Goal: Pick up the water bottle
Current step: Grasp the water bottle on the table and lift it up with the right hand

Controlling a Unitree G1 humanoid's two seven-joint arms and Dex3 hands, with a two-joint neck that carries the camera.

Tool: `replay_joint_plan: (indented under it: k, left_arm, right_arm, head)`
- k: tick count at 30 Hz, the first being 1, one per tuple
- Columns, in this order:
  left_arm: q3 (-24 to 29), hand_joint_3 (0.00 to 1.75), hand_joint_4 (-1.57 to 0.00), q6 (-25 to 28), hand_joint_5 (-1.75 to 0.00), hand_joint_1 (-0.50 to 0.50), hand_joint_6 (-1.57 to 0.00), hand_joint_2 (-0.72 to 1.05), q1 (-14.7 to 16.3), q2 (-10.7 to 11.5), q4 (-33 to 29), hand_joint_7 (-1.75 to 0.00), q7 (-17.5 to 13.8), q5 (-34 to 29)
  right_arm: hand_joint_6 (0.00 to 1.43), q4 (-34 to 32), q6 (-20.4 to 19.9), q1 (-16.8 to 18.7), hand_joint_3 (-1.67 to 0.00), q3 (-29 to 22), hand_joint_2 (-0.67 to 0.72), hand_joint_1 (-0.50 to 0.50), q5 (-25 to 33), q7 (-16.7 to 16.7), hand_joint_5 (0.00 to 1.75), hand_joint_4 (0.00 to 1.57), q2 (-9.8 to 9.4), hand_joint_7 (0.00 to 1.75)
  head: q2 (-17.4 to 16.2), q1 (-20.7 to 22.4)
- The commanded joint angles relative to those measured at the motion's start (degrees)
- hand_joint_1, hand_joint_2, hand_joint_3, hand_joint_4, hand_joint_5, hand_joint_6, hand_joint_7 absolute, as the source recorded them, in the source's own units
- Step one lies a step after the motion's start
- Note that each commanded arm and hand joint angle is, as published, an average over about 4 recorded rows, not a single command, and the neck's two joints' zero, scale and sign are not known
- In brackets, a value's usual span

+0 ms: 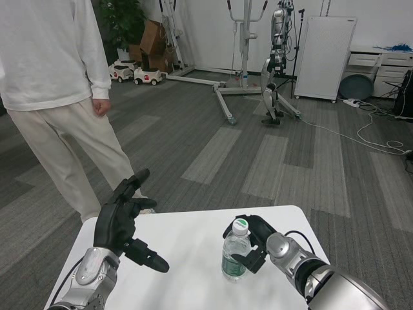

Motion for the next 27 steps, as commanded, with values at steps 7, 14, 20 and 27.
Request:
replay_joint_plan:
  k: [7,14,20,27]
  left_arm:
    - [0.55,0.09,0.0,-0.65,-1.75,-0.5,0.0,-0.55,0.64,0.23,0.21,-0.38,0.1,-0.17]
    - [0.61,0.09,0.0,-0.65,-1.75,-0.5,0.0,-0.55,0.68,0.23,0.19,-0.35,0.1,-0.17]
    - [0.72,0.09,0.0,-0.76,-1.75,-0.5,0.0,-0.55,0.9,0.23,0.15,-0.35,0.1,-0.17]
    - [0.7,0.09,0.0,-0.83,-1.75,-0.5,0.0,-0.55,0.9,0.39,0.15,-0.4,0.1,-0.17]
  right_arm:
    - [1.4,-6.76,-0.62,2.31,-1.59,-2.81,-0.54,-0.17,0.5,0.39,1.36,1.35,-0.57,1.4]
    - [1.4,-14.05,-0.44,3.92,-1.59,-2.94,-0.6,-0.17,0.5,2.48,1.36,1.43,-1.29,1.33]
    - [1.4,-22.03,0.15,5.5,-1.59,-3.95,-0.6,-0.17,0.59,4.7,1.36,1.43,-1.76,1.26]
    - [1.4,-30.36,0.66,7.08,-1.59,-4.85,-0.6,-0.17,0.67,6.3,1.36,1.46,-2.5,1.26]
  head:
    - [0.09,0.24]
    - [0.22,0.18]
    - [0.25,0.21]
    - [0.25,0.01]
